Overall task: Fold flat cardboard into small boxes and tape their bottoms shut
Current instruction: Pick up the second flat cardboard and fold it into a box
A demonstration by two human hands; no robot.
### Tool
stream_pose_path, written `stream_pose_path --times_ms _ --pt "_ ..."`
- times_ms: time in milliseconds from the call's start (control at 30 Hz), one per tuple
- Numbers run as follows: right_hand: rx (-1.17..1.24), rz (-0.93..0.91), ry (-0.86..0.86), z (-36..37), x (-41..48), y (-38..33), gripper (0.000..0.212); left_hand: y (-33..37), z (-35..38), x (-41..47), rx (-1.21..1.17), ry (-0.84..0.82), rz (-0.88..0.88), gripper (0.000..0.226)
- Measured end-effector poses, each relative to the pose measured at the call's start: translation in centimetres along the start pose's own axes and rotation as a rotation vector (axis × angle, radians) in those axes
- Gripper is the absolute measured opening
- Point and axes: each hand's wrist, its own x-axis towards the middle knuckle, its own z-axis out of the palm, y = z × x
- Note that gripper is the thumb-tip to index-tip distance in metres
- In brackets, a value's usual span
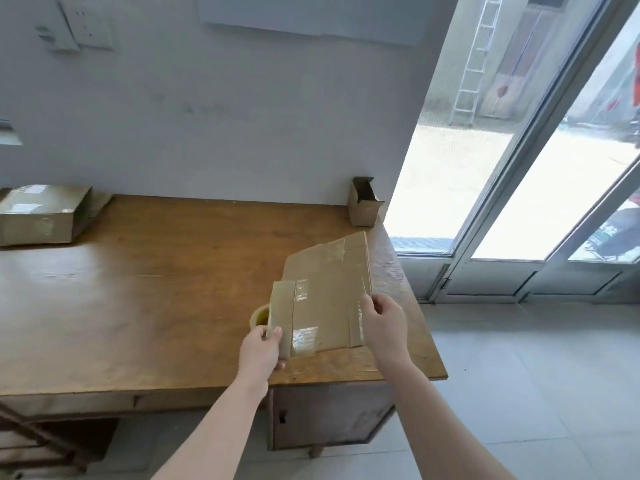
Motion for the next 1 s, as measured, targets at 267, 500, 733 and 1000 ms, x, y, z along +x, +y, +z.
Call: stream_pose_path --times_ms 267,500,733,1000 --pt "-0.449 -0.117 0.058 -3.4 4.5 0.8 0.035 0.6 6.3 0.5 0.288 -0.165 -0.093 0.043" --pt "-0.723 -0.189 -0.015 -2.6 7.5 -0.1 0.026 1.9 8.7 3.4 0.414 -0.269 -0.017 0.042" --pt "-0.717 -0.251 -0.103 0.9 8.8 -0.4 0.025 4.6 9.2 6.4 0.283 -0.33 -0.02 0.051" --pt "-0.424 -0.039 -0.403 1.9 10.8 -0.6 0.05 7.5 9.0 7.5 -0.005 -0.313 -0.145 0.069"
